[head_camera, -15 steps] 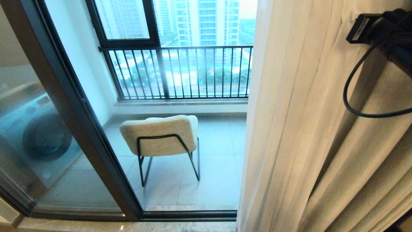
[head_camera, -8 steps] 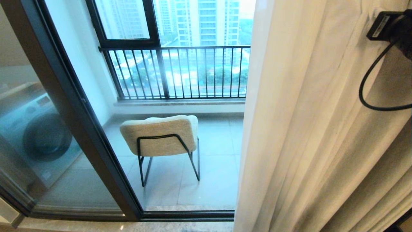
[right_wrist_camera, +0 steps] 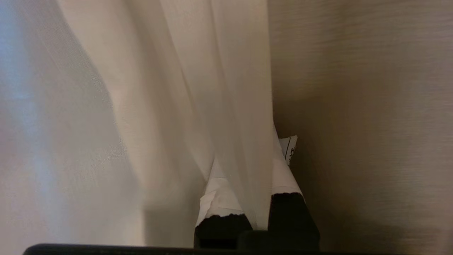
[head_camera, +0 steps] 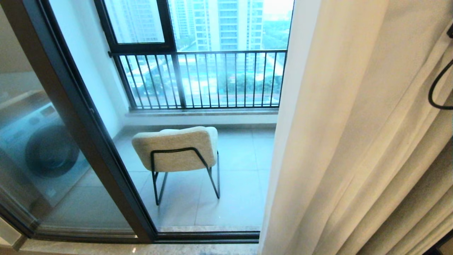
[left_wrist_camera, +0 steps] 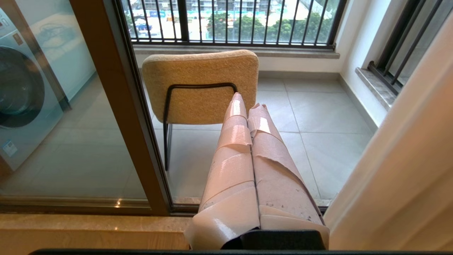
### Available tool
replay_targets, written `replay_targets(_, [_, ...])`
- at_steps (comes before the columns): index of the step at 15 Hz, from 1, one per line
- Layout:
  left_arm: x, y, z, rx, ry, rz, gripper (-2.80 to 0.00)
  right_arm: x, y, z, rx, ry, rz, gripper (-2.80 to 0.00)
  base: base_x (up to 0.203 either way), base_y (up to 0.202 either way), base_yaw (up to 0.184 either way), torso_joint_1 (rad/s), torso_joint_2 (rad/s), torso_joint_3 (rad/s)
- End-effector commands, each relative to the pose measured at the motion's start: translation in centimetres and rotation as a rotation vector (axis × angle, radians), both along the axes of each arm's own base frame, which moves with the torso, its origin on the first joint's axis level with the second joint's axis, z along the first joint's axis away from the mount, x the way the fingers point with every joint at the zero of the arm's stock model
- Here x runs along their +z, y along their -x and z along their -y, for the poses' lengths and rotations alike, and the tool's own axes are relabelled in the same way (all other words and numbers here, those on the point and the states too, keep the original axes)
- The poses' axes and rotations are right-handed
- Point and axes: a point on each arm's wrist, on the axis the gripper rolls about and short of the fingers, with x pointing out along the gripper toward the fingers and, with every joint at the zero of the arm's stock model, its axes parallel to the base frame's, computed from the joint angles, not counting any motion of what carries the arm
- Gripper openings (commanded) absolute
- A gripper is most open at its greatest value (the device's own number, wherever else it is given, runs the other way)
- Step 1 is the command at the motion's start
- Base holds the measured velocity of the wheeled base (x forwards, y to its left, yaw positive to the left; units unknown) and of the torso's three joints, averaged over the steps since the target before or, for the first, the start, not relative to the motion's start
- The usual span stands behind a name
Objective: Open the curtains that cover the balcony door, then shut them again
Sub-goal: Pull the inner curtains open on both sides
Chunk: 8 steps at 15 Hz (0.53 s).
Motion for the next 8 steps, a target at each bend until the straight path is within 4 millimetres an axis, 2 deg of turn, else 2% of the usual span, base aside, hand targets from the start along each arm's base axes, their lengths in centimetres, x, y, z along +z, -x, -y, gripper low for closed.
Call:
replay_targets(1, [0.0,0.0,0.0,0.001,0.001,0.001,-2.8,-0.1,0.5,2.3,-0.077,-0.004,0.002,-2.8,0.0,0.0,0.0,0.0,0.0,0.0])
replay_targets(8, [0.0,0.0,0.0,0.001,0.001,0.001,-2.8,-0.4,2.0,7.4,-0.244,-0.019,0.004,-2.8,0.0,0.0,0.0,0.0,0.0,0.0])
